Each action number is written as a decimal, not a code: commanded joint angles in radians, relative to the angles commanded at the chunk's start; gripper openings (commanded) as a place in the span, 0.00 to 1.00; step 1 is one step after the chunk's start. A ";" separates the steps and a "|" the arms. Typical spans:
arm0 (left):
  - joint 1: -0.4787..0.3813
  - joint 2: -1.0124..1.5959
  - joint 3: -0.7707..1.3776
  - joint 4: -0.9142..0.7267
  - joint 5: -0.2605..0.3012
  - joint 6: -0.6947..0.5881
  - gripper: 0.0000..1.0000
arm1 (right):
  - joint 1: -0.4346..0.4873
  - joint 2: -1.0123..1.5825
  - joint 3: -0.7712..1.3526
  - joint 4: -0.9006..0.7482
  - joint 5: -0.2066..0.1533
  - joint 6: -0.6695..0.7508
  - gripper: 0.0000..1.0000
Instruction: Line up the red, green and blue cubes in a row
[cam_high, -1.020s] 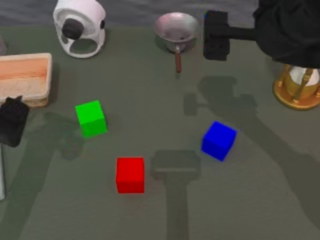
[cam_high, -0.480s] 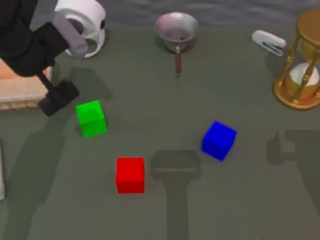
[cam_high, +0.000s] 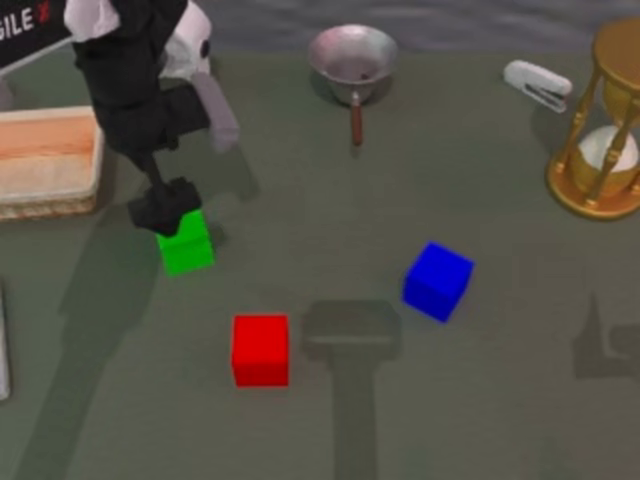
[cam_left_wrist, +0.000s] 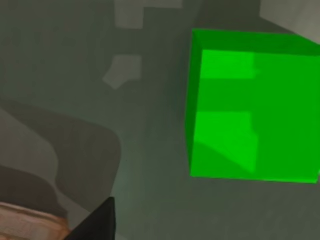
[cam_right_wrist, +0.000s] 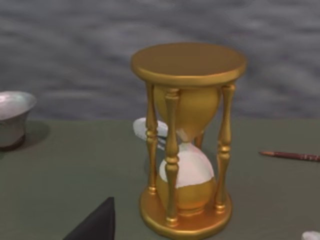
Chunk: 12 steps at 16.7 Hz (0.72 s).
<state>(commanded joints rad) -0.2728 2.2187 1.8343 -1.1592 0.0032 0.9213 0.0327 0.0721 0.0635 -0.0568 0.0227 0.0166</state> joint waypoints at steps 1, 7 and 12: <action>-0.004 0.026 0.026 -0.013 0.000 0.012 1.00 | -0.011 -0.034 -0.029 0.027 -0.010 -0.009 1.00; -0.008 0.056 0.058 -0.029 0.001 0.027 1.00 | -0.023 -0.072 -0.064 0.057 -0.023 -0.017 1.00; -0.006 0.082 0.010 0.044 0.001 0.029 1.00 | -0.023 -0.072 -0.064 0.057 -0.023 -0.017 1.00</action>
<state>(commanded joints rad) -0.2784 2.3008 1.8439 -1.1155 0.0041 0.9501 0.0100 0.0000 0.0000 0.0000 0.0000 0.0000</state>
